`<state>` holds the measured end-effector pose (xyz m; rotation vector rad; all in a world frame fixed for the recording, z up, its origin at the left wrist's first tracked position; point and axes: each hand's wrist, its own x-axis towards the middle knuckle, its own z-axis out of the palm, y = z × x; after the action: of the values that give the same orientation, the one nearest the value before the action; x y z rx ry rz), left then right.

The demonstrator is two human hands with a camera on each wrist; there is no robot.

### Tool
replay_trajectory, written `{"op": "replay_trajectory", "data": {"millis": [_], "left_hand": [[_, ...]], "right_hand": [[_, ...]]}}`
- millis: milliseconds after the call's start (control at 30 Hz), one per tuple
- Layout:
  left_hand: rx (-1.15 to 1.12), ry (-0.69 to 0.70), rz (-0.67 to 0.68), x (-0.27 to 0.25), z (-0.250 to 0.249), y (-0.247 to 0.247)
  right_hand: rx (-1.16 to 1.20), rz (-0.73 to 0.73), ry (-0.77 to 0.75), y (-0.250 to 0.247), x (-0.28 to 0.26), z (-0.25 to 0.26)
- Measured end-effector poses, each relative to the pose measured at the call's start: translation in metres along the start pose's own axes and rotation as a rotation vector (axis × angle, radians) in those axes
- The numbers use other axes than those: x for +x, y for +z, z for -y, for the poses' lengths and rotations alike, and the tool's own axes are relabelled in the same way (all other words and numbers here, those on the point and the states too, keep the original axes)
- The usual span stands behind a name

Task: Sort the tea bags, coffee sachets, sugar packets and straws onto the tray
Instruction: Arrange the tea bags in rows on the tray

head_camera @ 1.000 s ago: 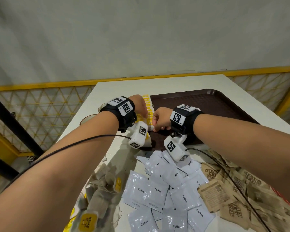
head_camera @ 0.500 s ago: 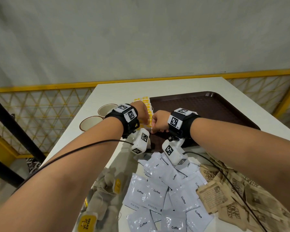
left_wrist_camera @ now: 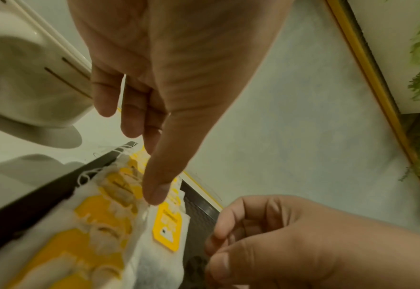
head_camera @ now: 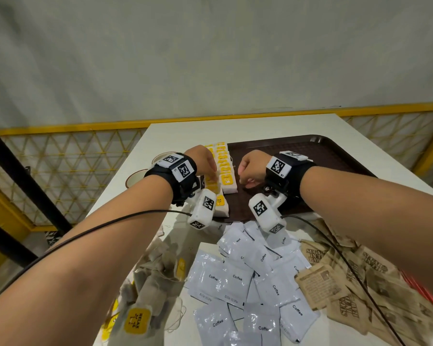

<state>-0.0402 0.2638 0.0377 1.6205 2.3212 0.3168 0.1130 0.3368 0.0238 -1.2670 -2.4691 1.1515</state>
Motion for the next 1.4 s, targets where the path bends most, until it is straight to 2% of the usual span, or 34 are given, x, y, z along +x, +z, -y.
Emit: {"op": "replay_trajectory", "data": {"millis": [100, 400, 567, 633, 700, 767, 833, 933, 1000, 1067, 1200, 1300, 1400], "left_hand": [[0.009, -0.006, 0.010, -0.001, -0.002, 0.006], [0.068, 0.012, 0.028, 0.003, -0.010, 0.019], [-0.039, 0.130, -0.091, -0.031, -0.006, -0.017], [-0.063, 0.153, -0.018, -0.059, 0.009, -0.032], [0.025, 0.131, 0.166, -0.087, 0.029, -0.040], [0.131, 0.119, 0.310, -0.111, 0.049, -0.040], [0.229, 0.105, 0.355, -0.126, 0.065, -0.039], [0.314, 0.071, 0.411, -0.137, 0.081, -0.033], [0.321, 0.073, 0.459, -0.138, 0.087, -0.025], [0.323, 0.085, 0.447, -0.137, 0.090, -0.017], [0.299, 0.097, 0.439, -0.132, 0.093, -0.006], [0.251, 0.114, 0.438, -0.131, 0.094, -0.005], [0.193, 0.126, 0.376, -0.130, 0.093, -0.009]], "right_hand": [[0.104, -0.017, 0.011, 0.002, -0.004, -0.004], [0.148, -0.033, 0.006, 0.015, -0.002, -0.001], [0.076, -0.099, -0.124, 0.004, -0.015, 0.021], [0.143, -0.031, -0.202, 0.006, -0.032, 0.031], [0.128, 0.153, -0.287, 0.015, -0.058, 0.042], [-0.085, 0.343, -0.388, 0.033, -0.084, 0.051], [-0.329, 0.455, -0.490, 0.057, -0.099, 0.059], [-0.507, 0.479, -0.609, 0.092, -0.104, 0.068], [-0.526, 0.507, -0.650, 0.111, -0.101, 0.072], [-0.543, 0.509, -0.679, 0.122, -0.097, 0.075], [-0.534, 0.404, -0.699, 0.128, -0.093, 0.077], [-0.509, 0.376, -0.683, 0.128, -0.091, 0.077], [-0.478, 0.365, -0.677, 0.124, -0.089, 0.075]]}}
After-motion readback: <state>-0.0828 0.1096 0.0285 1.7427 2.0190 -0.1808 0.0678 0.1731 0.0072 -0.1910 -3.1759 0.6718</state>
